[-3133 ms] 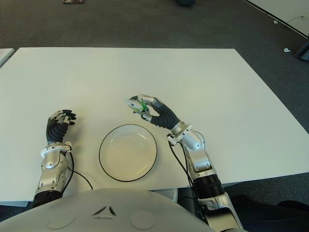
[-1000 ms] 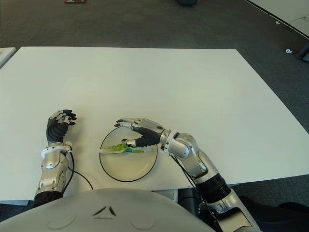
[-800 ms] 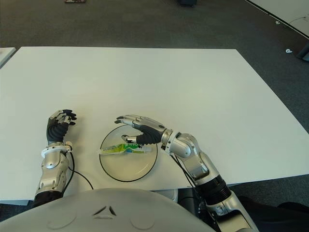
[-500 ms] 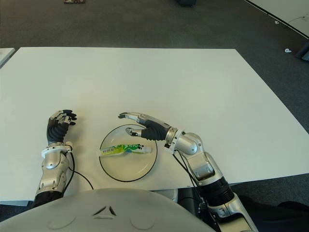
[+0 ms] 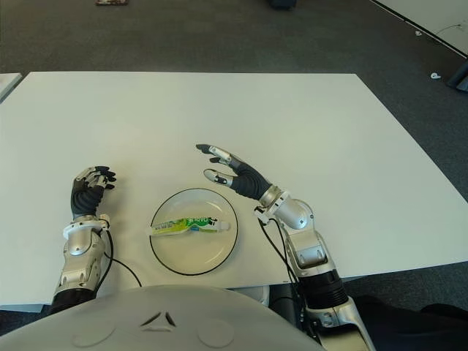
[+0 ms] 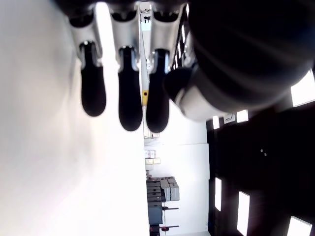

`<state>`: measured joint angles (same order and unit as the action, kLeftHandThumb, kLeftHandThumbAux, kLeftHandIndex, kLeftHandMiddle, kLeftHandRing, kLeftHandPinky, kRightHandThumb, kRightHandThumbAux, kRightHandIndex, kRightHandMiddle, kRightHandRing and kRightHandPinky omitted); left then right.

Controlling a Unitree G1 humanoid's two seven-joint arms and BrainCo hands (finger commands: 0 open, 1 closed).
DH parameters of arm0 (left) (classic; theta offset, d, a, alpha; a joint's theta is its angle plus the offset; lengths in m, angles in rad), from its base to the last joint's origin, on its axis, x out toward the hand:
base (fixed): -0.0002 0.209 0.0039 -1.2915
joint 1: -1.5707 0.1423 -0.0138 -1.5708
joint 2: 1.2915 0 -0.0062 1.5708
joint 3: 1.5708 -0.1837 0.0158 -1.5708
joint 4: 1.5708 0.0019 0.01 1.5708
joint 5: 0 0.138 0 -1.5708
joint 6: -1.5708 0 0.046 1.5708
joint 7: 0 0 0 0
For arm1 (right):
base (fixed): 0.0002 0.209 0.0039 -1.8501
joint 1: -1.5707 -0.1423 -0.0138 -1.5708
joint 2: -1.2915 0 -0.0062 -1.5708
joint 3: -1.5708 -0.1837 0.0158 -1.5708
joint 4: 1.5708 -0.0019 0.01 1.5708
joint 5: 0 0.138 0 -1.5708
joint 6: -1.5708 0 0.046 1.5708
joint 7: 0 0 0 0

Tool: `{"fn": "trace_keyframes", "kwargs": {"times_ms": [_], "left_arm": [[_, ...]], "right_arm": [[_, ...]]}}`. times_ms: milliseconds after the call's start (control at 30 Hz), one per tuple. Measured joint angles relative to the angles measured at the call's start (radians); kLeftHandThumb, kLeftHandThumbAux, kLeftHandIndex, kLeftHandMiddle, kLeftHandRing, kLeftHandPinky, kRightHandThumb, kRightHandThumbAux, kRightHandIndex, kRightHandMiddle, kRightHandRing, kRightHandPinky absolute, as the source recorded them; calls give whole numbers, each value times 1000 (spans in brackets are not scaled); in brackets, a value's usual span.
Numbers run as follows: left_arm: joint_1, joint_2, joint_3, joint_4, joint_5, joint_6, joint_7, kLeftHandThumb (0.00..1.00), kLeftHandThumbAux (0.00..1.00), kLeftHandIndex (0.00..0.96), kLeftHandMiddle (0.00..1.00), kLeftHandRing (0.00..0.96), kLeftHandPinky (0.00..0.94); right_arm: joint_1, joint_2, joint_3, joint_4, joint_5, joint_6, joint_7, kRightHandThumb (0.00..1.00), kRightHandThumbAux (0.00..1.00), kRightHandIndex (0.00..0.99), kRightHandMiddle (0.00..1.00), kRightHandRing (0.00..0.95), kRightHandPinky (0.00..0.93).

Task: Put the toothpaste on the table into the plate.

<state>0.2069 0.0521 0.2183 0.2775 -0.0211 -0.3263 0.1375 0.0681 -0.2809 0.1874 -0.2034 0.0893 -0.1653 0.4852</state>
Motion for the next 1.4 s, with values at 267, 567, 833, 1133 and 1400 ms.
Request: {"fn": "trace_keyframes", "kwargs": {"times_ms": [267,567,833,1133,1400], "left_arm": [[-2,0,-1,1,1,-1,0,706,718,425,497,506,504],[-2,0,-1,1,2,-3,0,707,717,425,493,507,501],[-5,0,-4,4,5,-5,0,706,717,425,499,511,500],[-5,0,-4,4,6,-13,0,706,718,425,496,506,495],[-4,0,-5,4,8,-16,0,706,718,426,503,512,500]], "right_arm": [[11,124,-85,0,190,30,-56,301,482,34,116,121,211],[42,156,-179,52,269,30,-79,256,535,86,153,164,241],[43,189,-205,90,267,49,-136,218,572,126,175,185,252],[43,226,-207,138,244,52,-177,186,584,152,192,200,261],[44,233,-219,201,228,49,-187,176,607,201,248,265,341]]}}
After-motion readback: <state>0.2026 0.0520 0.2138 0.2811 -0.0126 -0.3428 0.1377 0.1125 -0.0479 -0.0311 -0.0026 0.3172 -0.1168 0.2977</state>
